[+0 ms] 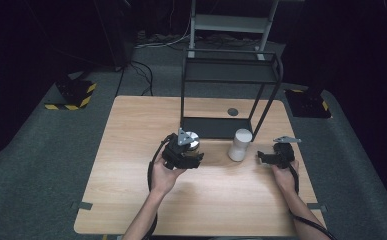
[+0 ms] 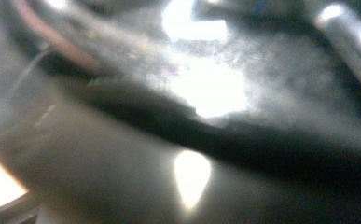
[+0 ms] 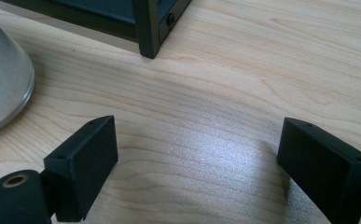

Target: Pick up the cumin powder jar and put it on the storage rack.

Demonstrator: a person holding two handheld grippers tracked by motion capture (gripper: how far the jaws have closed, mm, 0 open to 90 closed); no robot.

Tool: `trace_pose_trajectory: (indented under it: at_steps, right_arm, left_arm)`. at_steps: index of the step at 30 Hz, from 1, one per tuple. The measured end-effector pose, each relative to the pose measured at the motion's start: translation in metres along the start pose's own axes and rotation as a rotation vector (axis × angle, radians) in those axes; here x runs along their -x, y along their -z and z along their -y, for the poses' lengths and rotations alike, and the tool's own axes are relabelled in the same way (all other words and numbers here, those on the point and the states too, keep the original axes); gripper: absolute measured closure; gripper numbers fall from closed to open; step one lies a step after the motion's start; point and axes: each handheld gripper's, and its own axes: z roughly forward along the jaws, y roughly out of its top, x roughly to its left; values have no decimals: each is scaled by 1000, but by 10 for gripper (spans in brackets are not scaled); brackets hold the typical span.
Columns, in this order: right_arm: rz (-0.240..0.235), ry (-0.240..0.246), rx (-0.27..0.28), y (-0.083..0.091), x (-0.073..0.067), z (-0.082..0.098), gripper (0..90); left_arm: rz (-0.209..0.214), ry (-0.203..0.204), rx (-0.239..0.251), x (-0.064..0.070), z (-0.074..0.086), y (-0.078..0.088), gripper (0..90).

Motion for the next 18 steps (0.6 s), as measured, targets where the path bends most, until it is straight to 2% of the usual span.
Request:
trace_pose_trajectory:
  at_steps: [9, 18]
  right_arm:
    - [0, 0, 0, 0, 0, 0, 118]
    - [0, 0, 1, 0, 0, 0, 120]
  left_arm:
    - [-11, -20, 15, 0, -19, 14, 311]
    - [7, -26, 29, -5, -37, 25, 311]
